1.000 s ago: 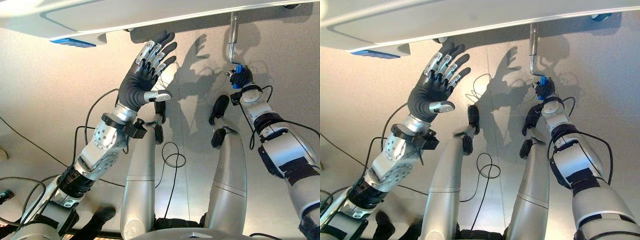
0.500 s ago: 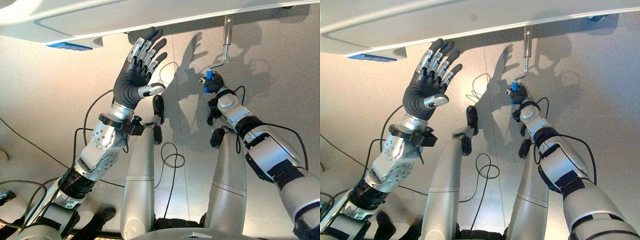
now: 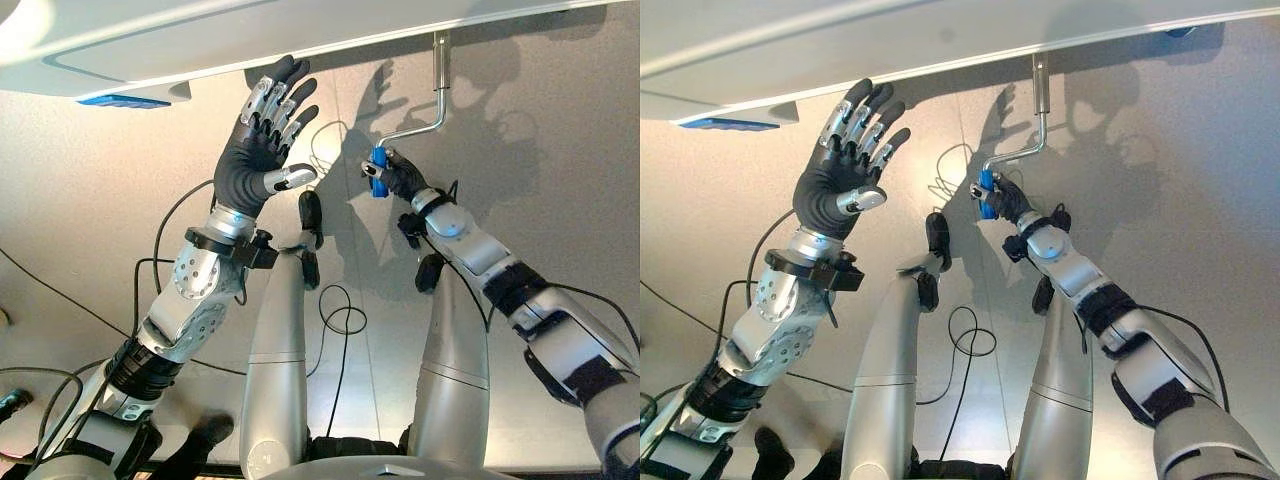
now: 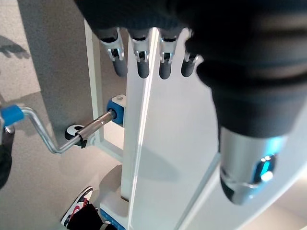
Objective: Raise the hospital bed
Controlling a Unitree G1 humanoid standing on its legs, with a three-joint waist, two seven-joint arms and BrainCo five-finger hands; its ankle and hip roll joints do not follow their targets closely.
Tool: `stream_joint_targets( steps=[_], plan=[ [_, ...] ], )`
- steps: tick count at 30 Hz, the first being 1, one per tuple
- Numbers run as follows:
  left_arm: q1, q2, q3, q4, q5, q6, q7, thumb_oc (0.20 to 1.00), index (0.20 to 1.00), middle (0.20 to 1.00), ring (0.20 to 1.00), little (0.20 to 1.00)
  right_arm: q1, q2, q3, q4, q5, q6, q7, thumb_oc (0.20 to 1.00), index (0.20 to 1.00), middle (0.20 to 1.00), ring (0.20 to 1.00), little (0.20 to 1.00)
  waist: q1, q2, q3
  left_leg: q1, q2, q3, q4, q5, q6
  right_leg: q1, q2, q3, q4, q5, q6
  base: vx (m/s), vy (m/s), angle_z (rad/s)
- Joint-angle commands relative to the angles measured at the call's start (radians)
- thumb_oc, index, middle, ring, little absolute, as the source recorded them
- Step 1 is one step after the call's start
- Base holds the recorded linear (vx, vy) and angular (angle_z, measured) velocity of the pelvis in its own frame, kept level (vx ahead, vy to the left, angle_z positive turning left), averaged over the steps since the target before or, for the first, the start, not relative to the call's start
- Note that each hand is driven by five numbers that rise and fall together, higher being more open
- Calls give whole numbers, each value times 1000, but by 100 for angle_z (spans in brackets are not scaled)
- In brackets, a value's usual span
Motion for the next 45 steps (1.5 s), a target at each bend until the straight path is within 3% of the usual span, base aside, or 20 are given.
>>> stream_joint_targets(
  steps=[1, 13, 20, 26, 37, 43, 45],
  plan=[
    [53, 5, 49, -90, 30, -66, -24, 1000, 1000, 1000, 1000, 1000, 3, 40, -56, -222, 115, -197, 62, 200, 200, 200, 200, 200, -46, 39, -27, -20, -37, -8, -122, 137, -17, 15, 6, -7, -19, 73, 63, 0, 0, 0],
    [124, 40, 115, -123, -10, -79, -69, 1000, 1000, 1000, 1000, 1000, 154, -32, -321, -439, 222, -294, 29, 200, 200, 200, 200, 200, -76, 12, -27, 6, -30, -8, -135, 130, -21, 38, 14, -6, -38, 72, 67, 0, 0, 0],
    [155, 32, 149, -145, -20, -75, -83, 1000, 1000, 1000, 1000, 1000, 172, -41, -428, -432, 203, -321, -21, 200, 200, 200, 200, 200, -80, 3, -27, 6, -30, -14, -130, 123, -22, 38, 19, -7, -35, 69, 67, 0, 0, 0],
    [172, 13, 175, -158, -36, -80, -98, 1000, 1000, 1000, 1000, 1000, 148, -61, -541, -353, 132, -354, -129, 200, 200, 200, 200, 200, -80, -4, -27, 5, -34, -20, -122, 115, -21, 39, 22, -5, -30, 65, 68, 0, 0, 0],
    [166, 1, 181, -162, -45, -88, -106, 1000, 1000, 1000, 1000, 1000, 78, -110, -603, -134, 51, -357, -268, 200, 200, 200, 200, 200, -75, 2, -27, -1, -36, -23, -110, 108, -25, 31, 25, -1, -23, 64, 67, 3, 1, -1],
    [165, 0, 176, -162, -51, -83, -111, 1000, 1000, 1000, 1000, 1000, 66, -130, -607, -126, 80, -360, -249, 200, 200, 200, 200, 200, -77, 0, -27, -6, -33, -23, -107, 109, -25, 27, 27, 1, -20, 64, 67, 0, 0, 0],
    [161, 5, 170, -162, -47, -77, -114, 1000, 1000, 1000, 1000, 1000, 77, -133, -576, -152, 111, -353, -202, 200, 200, 200, 200, 200, -77, -3, -27, -4, -33, -21, -104, 111, -26, 28, 27, 2, -18, 67, 67, 0, 0, 0]
  ],
)
